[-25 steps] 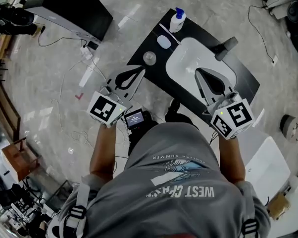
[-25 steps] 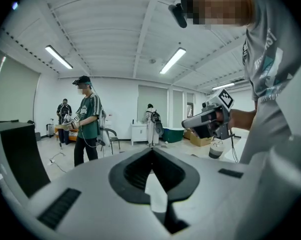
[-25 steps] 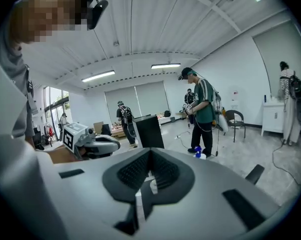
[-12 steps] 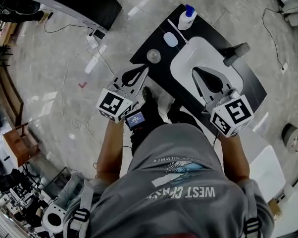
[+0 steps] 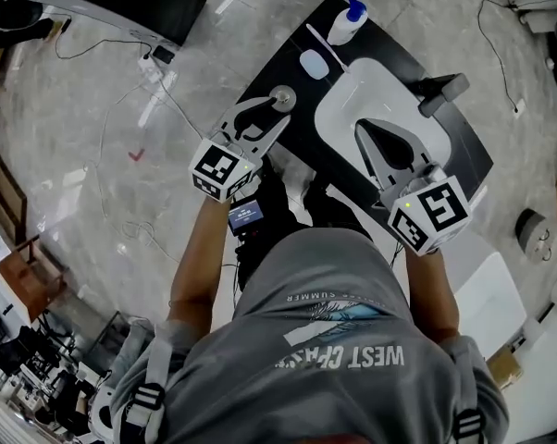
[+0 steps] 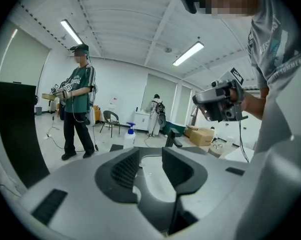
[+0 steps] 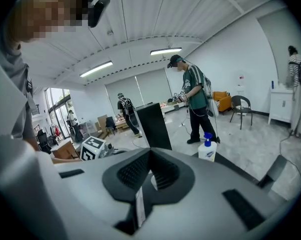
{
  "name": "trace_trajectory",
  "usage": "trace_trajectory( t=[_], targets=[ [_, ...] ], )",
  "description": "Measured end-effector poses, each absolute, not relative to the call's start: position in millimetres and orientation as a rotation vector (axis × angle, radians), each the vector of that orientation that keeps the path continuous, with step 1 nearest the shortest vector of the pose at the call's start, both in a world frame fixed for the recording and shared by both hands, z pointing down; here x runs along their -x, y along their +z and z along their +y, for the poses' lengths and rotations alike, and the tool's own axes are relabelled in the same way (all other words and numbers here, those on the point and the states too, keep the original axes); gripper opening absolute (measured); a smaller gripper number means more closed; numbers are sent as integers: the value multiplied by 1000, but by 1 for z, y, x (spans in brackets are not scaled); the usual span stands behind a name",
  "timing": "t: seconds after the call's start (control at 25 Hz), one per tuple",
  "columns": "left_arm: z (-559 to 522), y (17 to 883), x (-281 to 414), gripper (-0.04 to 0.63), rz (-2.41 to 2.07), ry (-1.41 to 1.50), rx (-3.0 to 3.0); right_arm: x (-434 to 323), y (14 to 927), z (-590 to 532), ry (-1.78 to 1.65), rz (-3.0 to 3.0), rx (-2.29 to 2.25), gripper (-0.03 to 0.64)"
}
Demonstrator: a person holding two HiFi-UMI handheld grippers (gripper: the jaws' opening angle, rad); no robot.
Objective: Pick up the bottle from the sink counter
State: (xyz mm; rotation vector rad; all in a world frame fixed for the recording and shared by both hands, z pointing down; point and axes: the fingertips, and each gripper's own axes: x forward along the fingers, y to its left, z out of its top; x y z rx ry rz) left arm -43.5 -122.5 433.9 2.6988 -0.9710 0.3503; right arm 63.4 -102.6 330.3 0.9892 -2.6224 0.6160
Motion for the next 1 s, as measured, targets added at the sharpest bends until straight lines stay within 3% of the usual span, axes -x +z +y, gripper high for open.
trace_trajectory(
  t=[0.44,1.0],
  targets=[
    [-123,503,48,258,-926,463,-2608,-51,358,-104,680,-2580,-979,-3],
    [-129,553,35,282,-874,487,-2552,-54,415,-100,859,-2460,-968,-3]
  ],
)
